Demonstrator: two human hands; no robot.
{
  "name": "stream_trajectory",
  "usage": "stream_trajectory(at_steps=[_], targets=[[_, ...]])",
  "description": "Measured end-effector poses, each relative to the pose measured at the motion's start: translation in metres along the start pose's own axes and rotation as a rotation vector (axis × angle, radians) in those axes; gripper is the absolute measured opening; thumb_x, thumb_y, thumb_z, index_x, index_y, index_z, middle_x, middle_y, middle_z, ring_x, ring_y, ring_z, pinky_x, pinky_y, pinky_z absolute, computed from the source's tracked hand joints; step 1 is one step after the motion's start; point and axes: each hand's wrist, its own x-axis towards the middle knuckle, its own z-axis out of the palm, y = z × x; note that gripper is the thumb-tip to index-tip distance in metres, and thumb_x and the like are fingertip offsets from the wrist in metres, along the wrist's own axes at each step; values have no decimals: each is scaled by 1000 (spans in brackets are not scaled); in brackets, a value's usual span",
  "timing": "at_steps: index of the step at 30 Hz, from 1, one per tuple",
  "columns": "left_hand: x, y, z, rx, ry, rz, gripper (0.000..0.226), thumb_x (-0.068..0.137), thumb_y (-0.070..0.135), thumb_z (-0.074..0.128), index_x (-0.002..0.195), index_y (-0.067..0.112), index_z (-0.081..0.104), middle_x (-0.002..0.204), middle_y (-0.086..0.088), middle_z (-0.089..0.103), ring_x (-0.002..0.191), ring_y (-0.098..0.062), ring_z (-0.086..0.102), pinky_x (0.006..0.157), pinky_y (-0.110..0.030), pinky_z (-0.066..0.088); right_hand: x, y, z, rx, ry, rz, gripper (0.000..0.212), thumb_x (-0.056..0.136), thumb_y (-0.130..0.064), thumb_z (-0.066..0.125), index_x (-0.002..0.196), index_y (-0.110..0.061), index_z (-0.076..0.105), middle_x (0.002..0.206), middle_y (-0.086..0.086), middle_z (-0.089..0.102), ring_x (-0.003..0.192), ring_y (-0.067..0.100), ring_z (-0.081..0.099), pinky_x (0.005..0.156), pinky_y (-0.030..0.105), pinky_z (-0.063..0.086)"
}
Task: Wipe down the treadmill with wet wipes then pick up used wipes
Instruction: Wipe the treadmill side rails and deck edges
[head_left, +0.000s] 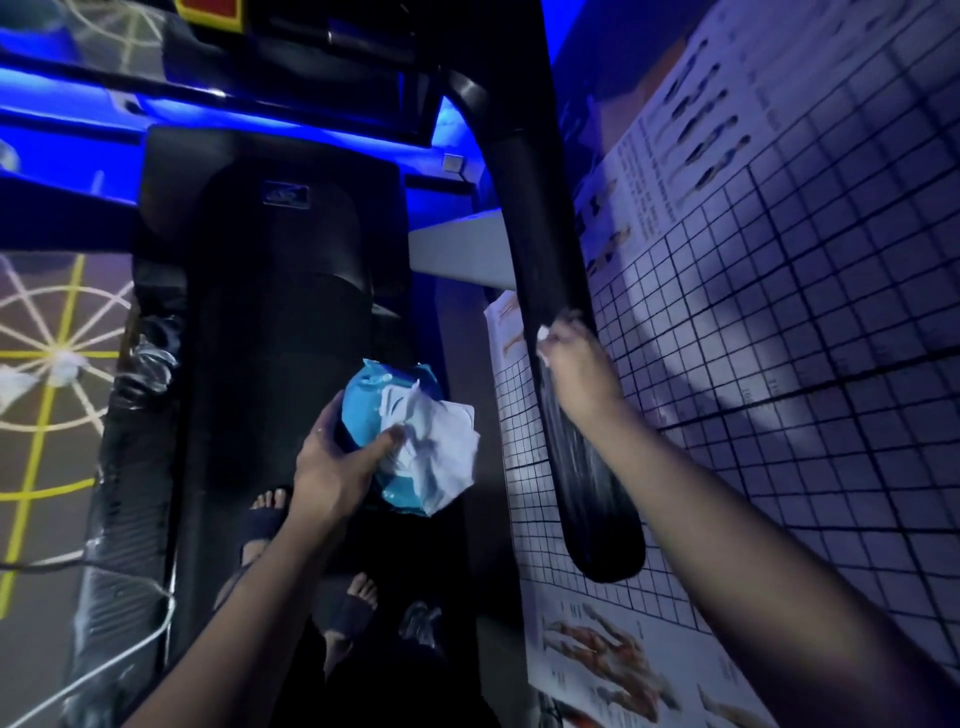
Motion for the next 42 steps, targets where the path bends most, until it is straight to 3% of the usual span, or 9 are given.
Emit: stream_trajectory(at_steps=[3, 6, 8, 12, 21, 28, 35, 39, 42], targets=[[13, 13, -4, 23, -42, 17, 101, 54, 44, 94, 145, 25, 54, 121, -2, 75, 110, -23, 73, 101, -52, 56, -45, -19, 19, -210, -299, -157, 32, 66, 6, 84, 96, 0, 74, 122, 14, 62, 117, 32, 58, 86, 39, 60], [20, 20, -8, 70, -61, 34, 97, 60, 40, 95, 147, 26, 53, 121, 2, 75, 110, -18, 73, 101, -47, 57, -67, -24, 18, -57, -541, -127, 19, 78, 5, 70, 88, -11, 68, 104, -2, 56, 109, 25, 60, 77, 17, 47], [24, 20, -12, 71, -50, 26, 89, 68, 31, 96, 147, 26, 54, 120, 3, 76, 109, -16, 73, 101, -47, 57, -43, -24, 5, 67, -380, -65, 21, 85, 2, 63, 78, -18, 61, 88, -6, 49, 87, 21, 59, 61, 11, 31], [29, 19, -12, 114, -90, 16, 90, 60, 50, 96, 140, 33, 58, 119, 3, 76, 109, -21, 73, 100, -53, 56, 36, -5, -30, 19, 70, 14, 18, 84, 8, 66, 92, -5, 75, 87, 11, 67, 89, 31, 55, 67, 39, 50], [28, 24, -1, 95, -105, 19, 88, 65, 38, 95, 143, 27, 57, 117, 8, 76, 106, -13, 74, 99, -45, 58, -68, -27, -6, -240, -558, -261, 27, 88, 5, 58, 112, -6, 64, 121, 8, 60, 121, 26, 52, 92, 40, 55], [23, 6, -3, 104, -84, 7, 91, 57, 50, 96, 139, 32, 59, 119, 4, 76, 109, -20, 73, 100, -51, 57, 18, -21, -24, -100, -121, -107, 28, 80, 12, 59, 101, -3, 71, 98, 11, 64, 98, 30, 59, 73, 36, 50], [8, -3, -10, 48, -57, -32, 88, 62, 32, 99, 140, 26, 59, 118, -2, 76, 109, -24, 74, 101, -53, 56, -45, -38, -10, -298, -483, -150, 33, 90, 8, 60, 121, 2, 64, 131, 21, 54, 116, 34, 61, 98, 41, 54], [1, 3, -8, -9, -32, -30, 84, 67, 24, 96, 142, 23, 56, 116, -1, 77, 105, -22, 75, 98, -50, 58, -103, -39, -19, -180, -735, -299, 15, 89, 6, 62, 90, -8, 67, 100, 11, 63, 98, 26, 64, 94, 42, 56], [-4, 5, -4, -53, -27, -26, 65, 77, 18, 91, 133, 31, 60, 114, -4, 78, 100, -23, 76, 91, -48, 61, -64, -26, -37, 69, -496, -99, 21, 93, -7, 60, 80, -22, 67, 87, -2, 64, 80, 14, 60, 84, 30, 55]])
